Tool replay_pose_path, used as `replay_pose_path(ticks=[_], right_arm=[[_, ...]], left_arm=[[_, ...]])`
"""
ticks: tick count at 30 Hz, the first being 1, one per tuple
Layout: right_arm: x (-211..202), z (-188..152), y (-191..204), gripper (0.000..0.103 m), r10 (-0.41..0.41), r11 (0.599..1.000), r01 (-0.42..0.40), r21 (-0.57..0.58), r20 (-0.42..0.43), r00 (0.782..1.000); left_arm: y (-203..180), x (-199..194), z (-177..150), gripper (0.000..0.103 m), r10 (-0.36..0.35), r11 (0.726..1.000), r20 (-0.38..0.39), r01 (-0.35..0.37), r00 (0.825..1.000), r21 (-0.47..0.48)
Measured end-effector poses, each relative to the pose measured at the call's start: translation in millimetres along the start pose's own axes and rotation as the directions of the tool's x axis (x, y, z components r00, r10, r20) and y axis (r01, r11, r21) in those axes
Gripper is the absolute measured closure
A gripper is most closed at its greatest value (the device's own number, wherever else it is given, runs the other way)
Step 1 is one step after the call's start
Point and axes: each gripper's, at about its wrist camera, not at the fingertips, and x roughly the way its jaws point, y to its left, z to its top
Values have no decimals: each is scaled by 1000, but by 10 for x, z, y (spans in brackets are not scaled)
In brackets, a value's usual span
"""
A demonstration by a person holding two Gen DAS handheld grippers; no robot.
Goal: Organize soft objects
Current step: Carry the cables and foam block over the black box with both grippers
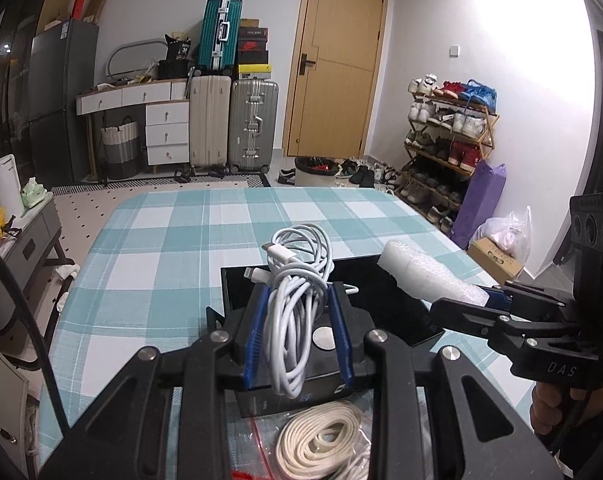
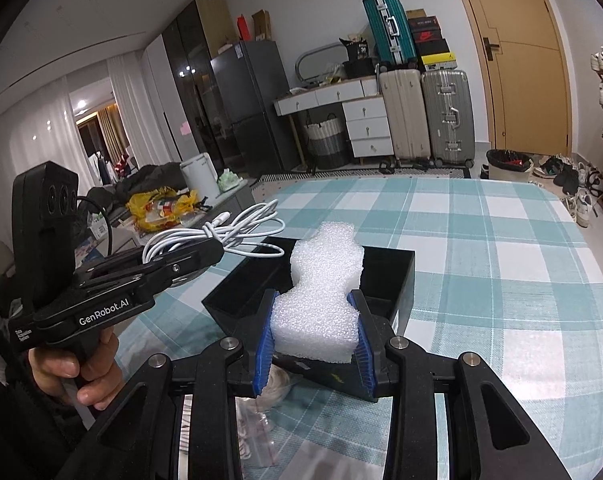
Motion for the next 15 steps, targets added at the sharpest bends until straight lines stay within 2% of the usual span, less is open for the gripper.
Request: replay_pose_path(ticks=[15], right_arm=[[432, 28, -103, 68, -41, 999, 38, -38, -64, 997]], left_arm=[[-18, 356, -47, 75, -7, 1000, -59, 7, 998, 11]])
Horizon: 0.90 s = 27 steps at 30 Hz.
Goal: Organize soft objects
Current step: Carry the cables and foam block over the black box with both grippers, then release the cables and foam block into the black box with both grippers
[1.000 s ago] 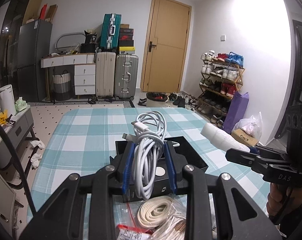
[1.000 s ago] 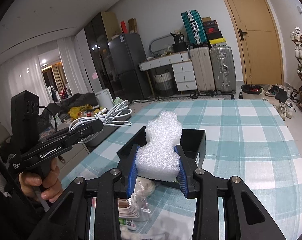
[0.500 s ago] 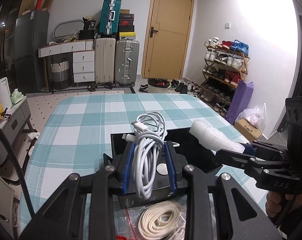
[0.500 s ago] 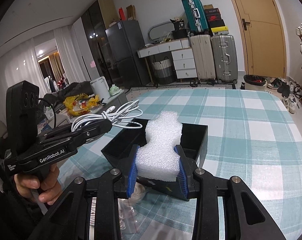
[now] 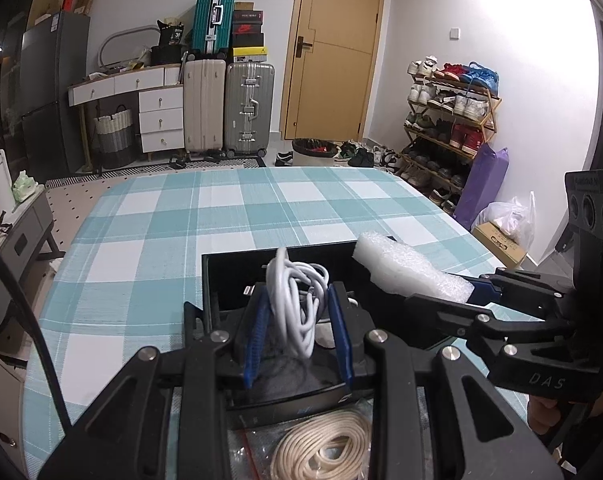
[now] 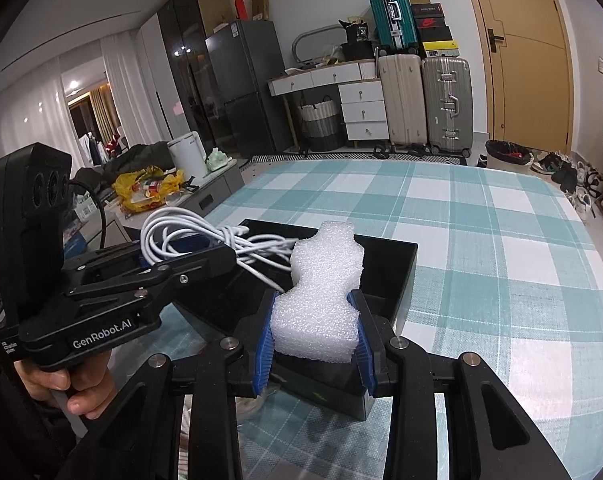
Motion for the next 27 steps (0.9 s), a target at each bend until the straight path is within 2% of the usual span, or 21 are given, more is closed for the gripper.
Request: replay_pose_path(ticks=[6, 15, 16, 17, 18, 20, 22, 23, 24, 26, 27], right_arm=[[87, -3, -18, 68, -1, 1000, 0, -6, -16, 1000], [185, 3, -7, 68, -43, 998, 41, -40, -34, 999], [191, 4, -5, 65, -53, 998, 52, -46, -34, 998], [176, 5, -5, 59, -69, 996, 68, -50, -21, 997], [146, 3, -5, 55, -78, 996, 78, -48, -6, 997], [84, -8, -15, 49, -86, 996, 86, -39, 9, 996], [18, -19, -40, 44, -92, 995, 92, -28, 9, 996], [-22, -27, -53, 34, -93, 995, 93, -20, 12, 996], [-73, -38, -69, 29, -92, 996, 92, -9, 18, 996], [-207, -74, -87, 7, -83, 996, 83, 18, 39, 996], [-267, -91, -93, 4, -79, 997, 78, 28, 47, 996]], left_arm=[[-8, 91, -6, 75, 2, 1000, -23, -1, 1000, 7], [-14, 213, 12, 74, 5, 1000, -72, -4, 997, 14], [-8, 218, 13, 73, 5, 1000, -76, -4, 997, 12], [-4, 214, 18, 69, 0, 1000, -79, 1, 997, 8], [-1, 204, 24, 58, -6, 1000, -80, 7, 997, 6], [10, 157, 31, 47, -11, 1000, -73, 11, 997, -3], [6, 97, 33, 46, -15, 1000, -64, 16, 998, 5], [1, 57, 33, 43, -20, 1000, -62, 21, 998, 13], [1, 28, 31, 33, -22, 1000, -60, 23, 998, 18], [-1, -60, 22, 14, -14, 1000, -43, 15, 999, 24], [0, -118, 13, 8, -5, 1000, -29, 6, 1000, 23]])
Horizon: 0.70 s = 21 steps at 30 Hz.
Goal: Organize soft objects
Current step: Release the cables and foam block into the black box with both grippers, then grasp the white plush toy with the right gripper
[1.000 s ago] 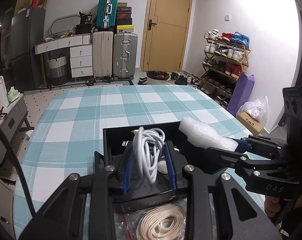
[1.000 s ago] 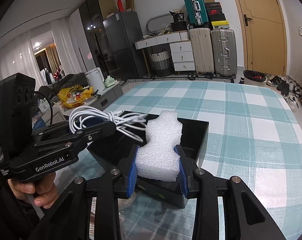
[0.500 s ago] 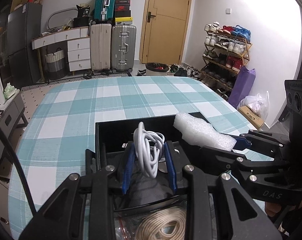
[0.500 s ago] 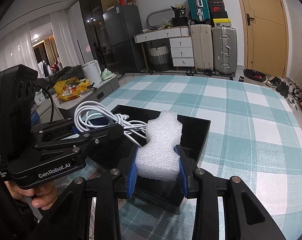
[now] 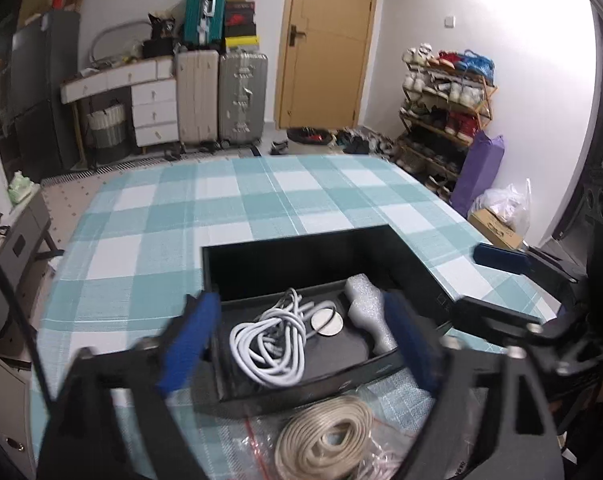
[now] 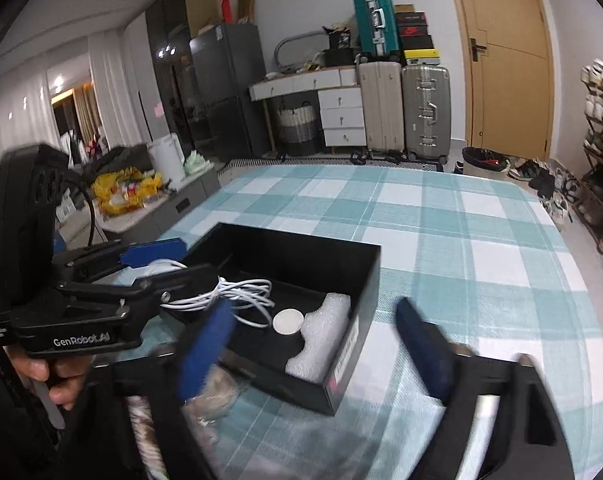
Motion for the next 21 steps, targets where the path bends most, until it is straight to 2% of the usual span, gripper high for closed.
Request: replay_pose_path(ticks=[3, 12, 21], right_arm=[[-170, -50, 10, 1, 9, 1000, -9, 0, 10, 1000], [-525, -314, 119, 1, 13, 1000, -13, 7, 12, 1000], [-657, -658, 270, 1, -1, 1000, 1, -4, -35, 999]], left_arm=[[-2, -129, -43, 0, 0, 1000, 4, 0, 1000, 6], [-7, -539, -312, 0, 41, 999, 27, -42, 999, 32], [37, -769, -569, 0, 77, 997, 37, -77, 996, 12]])
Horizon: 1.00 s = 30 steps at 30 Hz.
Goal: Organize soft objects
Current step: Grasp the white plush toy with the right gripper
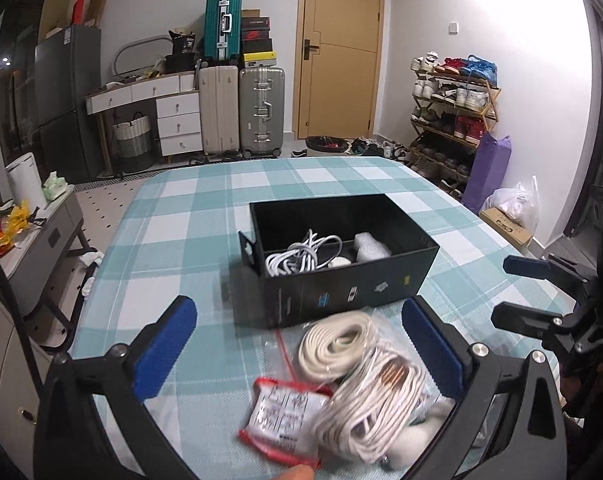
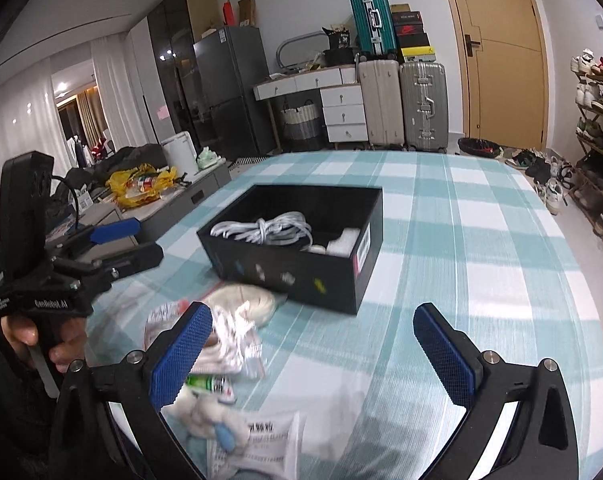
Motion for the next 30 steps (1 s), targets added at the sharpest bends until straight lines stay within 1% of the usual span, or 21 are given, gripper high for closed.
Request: replay_pose_path(ticks=[5, 9, 14, 20, 27, 30], right_arm=[[-42, -140, 89, 1, -19, 1000, 19, -4, -7, 1000], [-24, -221, 165, 1, -7, 1000, 7, 12, -33, 999], [2, -336, 291, 1, 27, 1000, -27, 2, -57, 998], [125, -449, 383, 1, 64, 998, -66, -10, -108, 992], [224, -542, 566, 1, 111, 990, -123, -71, -145, 983], [262, -569, 608, 2, 118, 988, -132, -84, -155, 981]], left_arm=[[-29, -47, -95, 0, 7, 1000, -12, -6, 1000, 16], [-70, -75, -154, 0, 18, 999, -22, -18, 1000, 32], [-68, -106, -221, 0, 28, 999, -30, -27, 999, 37], [-32, -110, -230, 0, 27, 999, -31, -26, 999, 25], [-6, -41, -258, 0, 34, 999, -53, -33, 998, 20], [-6, -17, -275, 0, 28, 999, -63, -27, 998, 21]])
